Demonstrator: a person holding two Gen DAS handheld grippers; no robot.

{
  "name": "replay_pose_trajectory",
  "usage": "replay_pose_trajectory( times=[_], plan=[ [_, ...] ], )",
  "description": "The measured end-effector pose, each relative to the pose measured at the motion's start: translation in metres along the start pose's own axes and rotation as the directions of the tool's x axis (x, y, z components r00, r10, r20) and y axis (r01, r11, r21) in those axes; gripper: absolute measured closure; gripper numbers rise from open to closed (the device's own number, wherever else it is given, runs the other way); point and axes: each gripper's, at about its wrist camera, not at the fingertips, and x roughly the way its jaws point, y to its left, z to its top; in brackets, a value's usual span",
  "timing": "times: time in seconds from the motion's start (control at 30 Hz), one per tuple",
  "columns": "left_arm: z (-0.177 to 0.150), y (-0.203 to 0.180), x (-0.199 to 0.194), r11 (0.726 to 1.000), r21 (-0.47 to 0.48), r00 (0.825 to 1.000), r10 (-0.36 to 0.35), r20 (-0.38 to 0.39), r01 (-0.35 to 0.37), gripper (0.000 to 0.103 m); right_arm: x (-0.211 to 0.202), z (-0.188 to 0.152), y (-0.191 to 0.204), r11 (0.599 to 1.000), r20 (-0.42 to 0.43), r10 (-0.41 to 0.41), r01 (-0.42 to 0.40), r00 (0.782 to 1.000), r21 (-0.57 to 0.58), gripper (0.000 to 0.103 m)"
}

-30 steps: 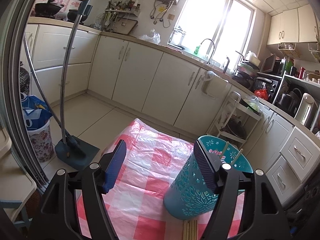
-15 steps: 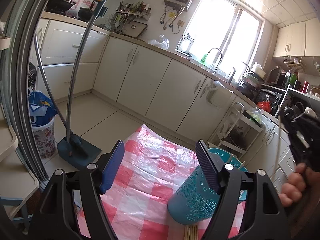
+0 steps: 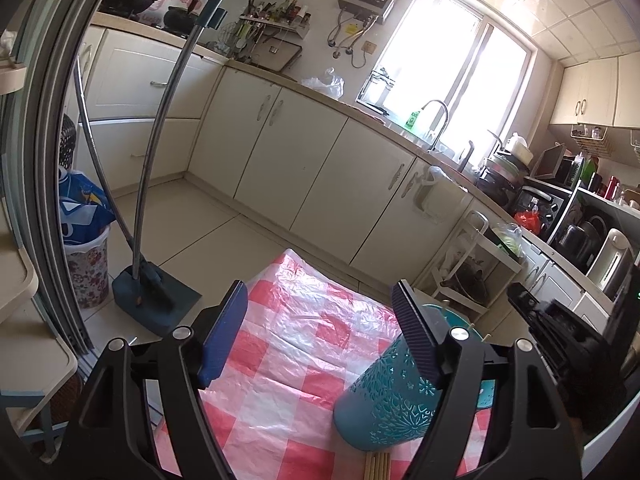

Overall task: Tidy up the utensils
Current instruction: 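Carry the stick with the right tool over the basket and release it, then bring both tools back down to the stick bundle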

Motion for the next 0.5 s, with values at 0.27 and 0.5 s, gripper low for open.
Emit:
replay_pose_trajectory(
  times=[0.27,0.5],
  plan=[
    [-0.004,0.003,-0.001,1.000,0.011,1.000,0.015,-0.012,-0.015,0.030,-0.073,-0.028,-0.024,0.998,-0.034,-0.040,0.038,0.999,-0.046,0.094],
    [-0.015,0.003,-0.006,0.999,0.038,0.999,0.032,-0.028,-0.031,0.029,-0.059,-0.080,-0.058,0.994,-0.290,-0.089,0.102,0.953,0.030,0.094]
  ],
)
